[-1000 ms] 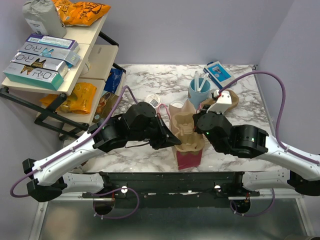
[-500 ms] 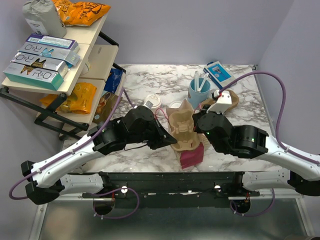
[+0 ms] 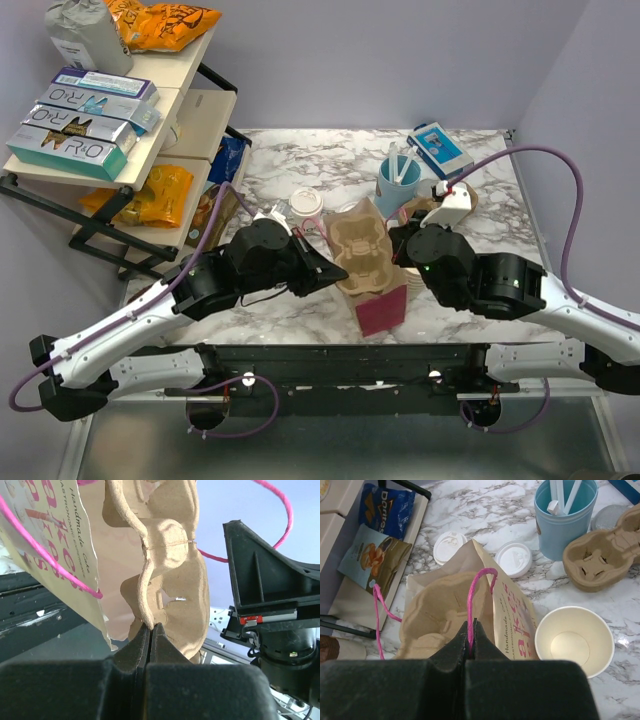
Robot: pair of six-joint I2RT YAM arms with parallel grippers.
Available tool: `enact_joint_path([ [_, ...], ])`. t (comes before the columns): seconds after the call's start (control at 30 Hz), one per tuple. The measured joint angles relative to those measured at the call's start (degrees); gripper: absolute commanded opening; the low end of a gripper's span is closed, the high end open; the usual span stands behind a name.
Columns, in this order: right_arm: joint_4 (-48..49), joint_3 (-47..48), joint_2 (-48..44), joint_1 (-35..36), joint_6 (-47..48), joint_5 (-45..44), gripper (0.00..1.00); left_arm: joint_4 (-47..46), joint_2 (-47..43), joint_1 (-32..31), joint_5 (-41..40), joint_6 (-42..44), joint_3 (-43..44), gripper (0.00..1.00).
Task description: Pack the takeout coffee
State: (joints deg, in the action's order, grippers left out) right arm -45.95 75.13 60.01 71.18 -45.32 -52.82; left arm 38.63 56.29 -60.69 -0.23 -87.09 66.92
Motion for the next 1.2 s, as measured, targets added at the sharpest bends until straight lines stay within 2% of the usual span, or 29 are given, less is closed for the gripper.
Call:
enact_joint_path([
  [0.63,4.52,-3.45,-2.75,0.00,3.43,4.31,0.01,-3.93,2.10,4.48,-0.17,1.27,-2.49,0.00],
  [1.0,10.43,-7.37,-6.82,0.00,7.67,8.22,0.01,-6.97,2.73,6.21,3.76,6.91,-7.85,0.00],
  [1.2,11.34,-7.39,-6.12,0.00,8.33,9.22,0.01,-5.88,5.09,6.21,3.58,10.29,-6.60,0.00],
])
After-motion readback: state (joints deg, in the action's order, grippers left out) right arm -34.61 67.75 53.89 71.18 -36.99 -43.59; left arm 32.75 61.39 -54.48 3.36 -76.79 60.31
